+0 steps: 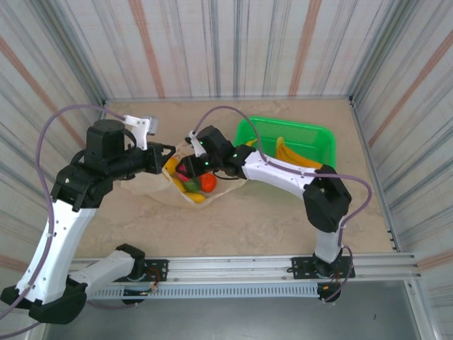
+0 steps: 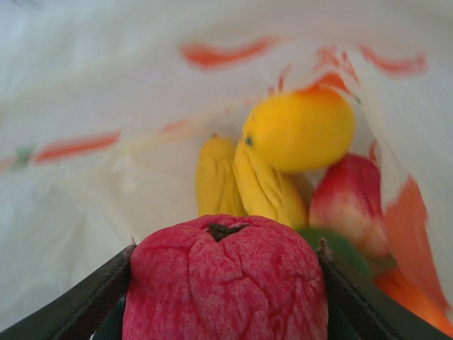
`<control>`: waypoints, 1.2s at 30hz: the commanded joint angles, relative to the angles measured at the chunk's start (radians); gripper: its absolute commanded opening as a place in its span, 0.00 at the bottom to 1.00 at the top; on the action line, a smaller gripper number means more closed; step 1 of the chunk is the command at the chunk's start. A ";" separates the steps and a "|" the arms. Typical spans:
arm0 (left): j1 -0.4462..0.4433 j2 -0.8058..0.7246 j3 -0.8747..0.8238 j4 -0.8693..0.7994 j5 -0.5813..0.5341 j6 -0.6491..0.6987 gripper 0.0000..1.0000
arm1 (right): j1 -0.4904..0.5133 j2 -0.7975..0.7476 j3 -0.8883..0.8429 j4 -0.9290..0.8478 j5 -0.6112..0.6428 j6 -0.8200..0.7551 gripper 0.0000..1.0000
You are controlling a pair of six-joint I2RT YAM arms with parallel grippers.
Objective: Place the fake fruits into the plastic bag and tie a complex knot
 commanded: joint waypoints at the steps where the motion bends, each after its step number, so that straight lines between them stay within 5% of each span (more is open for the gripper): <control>1: 0.003 -0.018 0.018 -0.015 -0.015 0.020 0.00 | 0.003 0.066 0.088 0.074 0.002 0.061 0.61; 7: 0.003 -0.017 0.012 -0.020 -0.022 0.022 0.00 | 0.003 0.108 0.138 0.068 0.029 0.054 0.84; 13: 0.003 -0.010 0.005 -0.009 -0.025 0.021 0.00 | 0.000 0.061 0.095 0.068 0.012 0.031 0.84; 18: 0.003 0.000 0.010 -0.004 -0.026 0.019 0.00 | -0.013 -0.022 0.015 0.104 -0.007 0.047 0.64; 25: 0.004 0.001 0.009 -0.005 -0.032 0.014 0.00 | -0.025 -0.206 -0.107 0.091 0.020 0.041 0.15; 36: 0.006 -0.020 -0.027 0.001 -0.031 0.014 0.00 | -0.081 -0.654 -0.298 -0.014 0.081 -0.054 0.15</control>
